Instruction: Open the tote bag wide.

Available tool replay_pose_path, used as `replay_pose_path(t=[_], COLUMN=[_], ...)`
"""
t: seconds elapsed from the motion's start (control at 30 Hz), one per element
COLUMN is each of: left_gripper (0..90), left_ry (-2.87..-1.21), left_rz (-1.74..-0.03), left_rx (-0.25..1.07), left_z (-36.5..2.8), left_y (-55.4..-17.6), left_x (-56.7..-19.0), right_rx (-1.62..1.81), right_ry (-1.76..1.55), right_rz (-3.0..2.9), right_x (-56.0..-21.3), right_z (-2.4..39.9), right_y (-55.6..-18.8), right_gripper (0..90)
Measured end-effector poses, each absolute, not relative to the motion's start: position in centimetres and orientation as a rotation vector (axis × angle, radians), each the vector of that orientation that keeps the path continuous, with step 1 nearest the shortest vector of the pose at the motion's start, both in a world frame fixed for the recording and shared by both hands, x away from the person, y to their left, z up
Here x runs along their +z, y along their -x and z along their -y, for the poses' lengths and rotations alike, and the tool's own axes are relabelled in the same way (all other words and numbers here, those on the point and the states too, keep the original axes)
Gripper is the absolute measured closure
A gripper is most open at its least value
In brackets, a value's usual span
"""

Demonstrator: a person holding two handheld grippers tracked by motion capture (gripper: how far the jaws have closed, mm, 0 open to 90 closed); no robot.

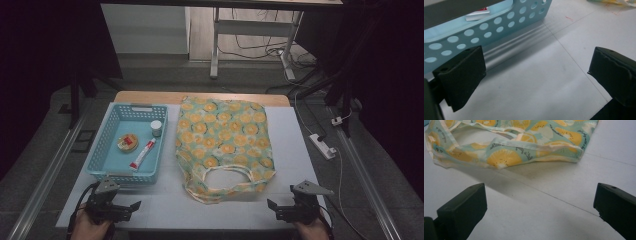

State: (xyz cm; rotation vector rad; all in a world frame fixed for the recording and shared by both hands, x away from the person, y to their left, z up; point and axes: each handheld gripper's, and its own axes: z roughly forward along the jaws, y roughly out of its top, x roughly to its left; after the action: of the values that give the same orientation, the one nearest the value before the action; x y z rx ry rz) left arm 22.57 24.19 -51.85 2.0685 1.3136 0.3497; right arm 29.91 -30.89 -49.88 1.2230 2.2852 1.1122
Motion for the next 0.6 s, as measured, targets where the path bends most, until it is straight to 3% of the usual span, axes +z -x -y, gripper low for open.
replay_pose_path(t=[0.6], left_gripper=[0.6], left_ry=[-2.069], left_rz=[-1.317], left_rx=[0.281], left_z=[-24.43], left_y=[-22.96], left_x=[-52.03], right_rx=[1.112], right_ry=[-1.194], right_rz=[-2.346], right_x=[-50.02], right_z=[30.63], right_y=[-30.16], right_gripper=[0.0])
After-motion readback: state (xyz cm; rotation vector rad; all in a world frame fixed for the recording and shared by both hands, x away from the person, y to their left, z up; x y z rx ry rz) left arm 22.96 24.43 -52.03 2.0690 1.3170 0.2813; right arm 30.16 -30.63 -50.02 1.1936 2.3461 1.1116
